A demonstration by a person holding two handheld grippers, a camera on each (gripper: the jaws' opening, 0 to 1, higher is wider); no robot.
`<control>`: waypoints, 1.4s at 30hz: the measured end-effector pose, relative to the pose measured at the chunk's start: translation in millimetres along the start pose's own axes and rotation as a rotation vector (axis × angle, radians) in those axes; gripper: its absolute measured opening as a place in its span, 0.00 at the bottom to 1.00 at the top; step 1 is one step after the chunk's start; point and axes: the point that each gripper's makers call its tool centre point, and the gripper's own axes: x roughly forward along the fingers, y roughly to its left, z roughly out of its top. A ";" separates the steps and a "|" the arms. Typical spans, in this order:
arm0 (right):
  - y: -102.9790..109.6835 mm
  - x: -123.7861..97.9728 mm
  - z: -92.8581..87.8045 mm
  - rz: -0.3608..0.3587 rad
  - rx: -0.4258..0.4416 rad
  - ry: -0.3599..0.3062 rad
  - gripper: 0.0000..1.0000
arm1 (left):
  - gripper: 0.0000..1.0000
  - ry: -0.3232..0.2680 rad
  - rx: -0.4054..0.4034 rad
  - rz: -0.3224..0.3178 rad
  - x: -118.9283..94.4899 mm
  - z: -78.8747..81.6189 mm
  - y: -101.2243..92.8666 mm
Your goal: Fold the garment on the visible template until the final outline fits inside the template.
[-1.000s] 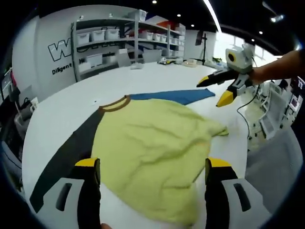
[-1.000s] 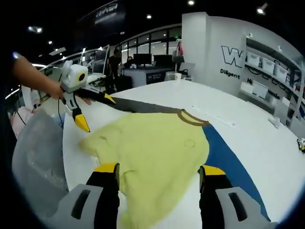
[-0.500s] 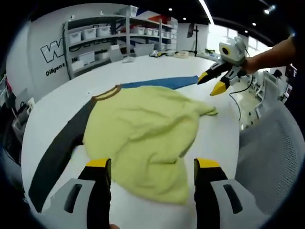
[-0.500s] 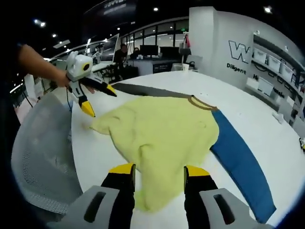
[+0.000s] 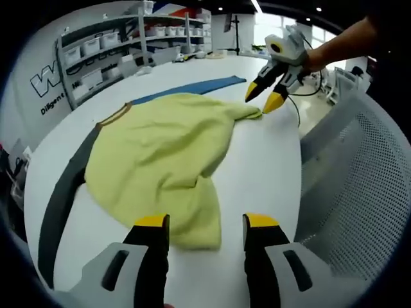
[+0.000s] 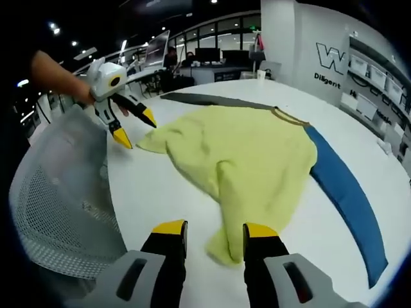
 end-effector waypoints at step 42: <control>-32.3 -25.7 -1.9 -0.101 -0.030 0.089 0.00 | 0.01 0.128 -0.215 0.073 -23.0 -25.6 43.9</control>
